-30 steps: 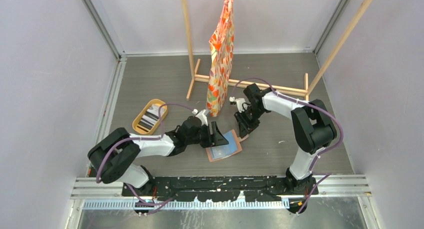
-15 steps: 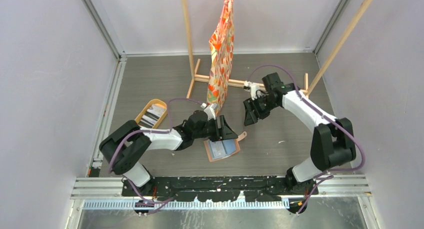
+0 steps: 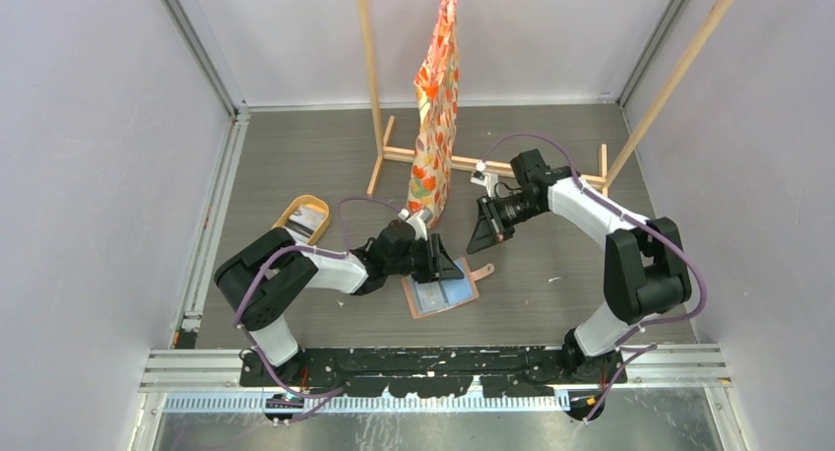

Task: Put the credit cards into the card holder
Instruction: Open the card holder at the center of the board.

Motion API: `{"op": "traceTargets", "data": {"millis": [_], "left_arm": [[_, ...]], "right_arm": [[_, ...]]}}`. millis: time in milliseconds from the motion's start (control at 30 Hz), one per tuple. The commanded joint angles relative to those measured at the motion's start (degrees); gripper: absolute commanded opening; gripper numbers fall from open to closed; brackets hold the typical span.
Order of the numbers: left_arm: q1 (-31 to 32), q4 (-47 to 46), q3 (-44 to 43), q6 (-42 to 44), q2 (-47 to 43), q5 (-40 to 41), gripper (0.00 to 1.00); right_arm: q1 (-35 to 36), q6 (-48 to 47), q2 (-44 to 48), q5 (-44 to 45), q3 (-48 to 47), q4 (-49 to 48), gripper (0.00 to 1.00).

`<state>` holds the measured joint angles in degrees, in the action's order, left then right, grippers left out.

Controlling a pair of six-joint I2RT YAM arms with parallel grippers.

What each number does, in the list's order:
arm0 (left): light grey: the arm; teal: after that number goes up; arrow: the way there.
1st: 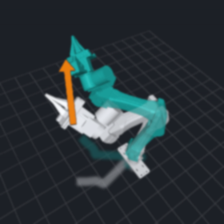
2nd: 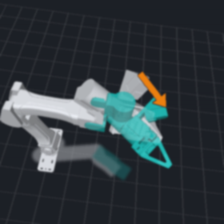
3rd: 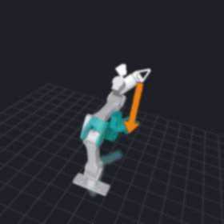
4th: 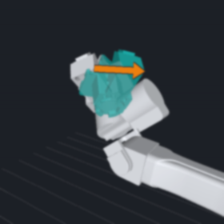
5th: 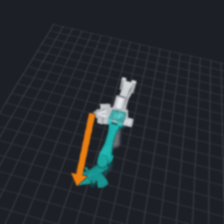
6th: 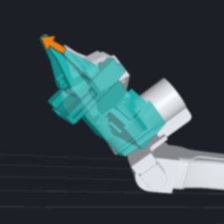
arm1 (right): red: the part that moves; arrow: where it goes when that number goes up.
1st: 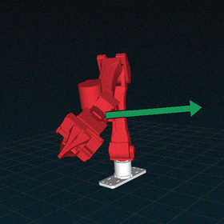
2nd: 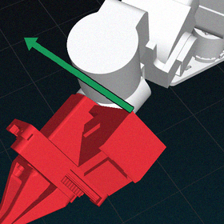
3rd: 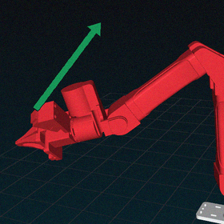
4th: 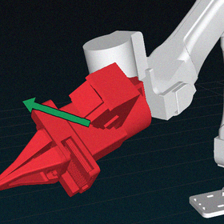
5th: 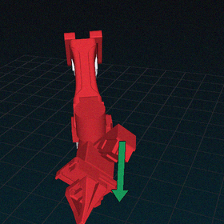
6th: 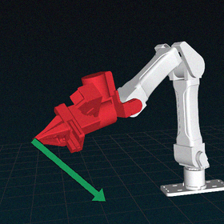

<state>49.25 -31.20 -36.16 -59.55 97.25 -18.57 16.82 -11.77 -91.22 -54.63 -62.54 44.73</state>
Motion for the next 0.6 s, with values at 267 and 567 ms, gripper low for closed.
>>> {"op": "traceTargets", "data": {"millis": [267,567], "left_arm": [[-0.3,2.93,-0.59,3.39,-5.33,2.23,0.4],[-0.46,7.14,1.01,6.61,-11.0,4.21,0.4]], "right_arm": [[6.19,16.18,-7.71,11.1,4.72,-13.17,0.01],[7.27,19.67,-14.11,27.82,1.73,-10.47,0.01]]}}
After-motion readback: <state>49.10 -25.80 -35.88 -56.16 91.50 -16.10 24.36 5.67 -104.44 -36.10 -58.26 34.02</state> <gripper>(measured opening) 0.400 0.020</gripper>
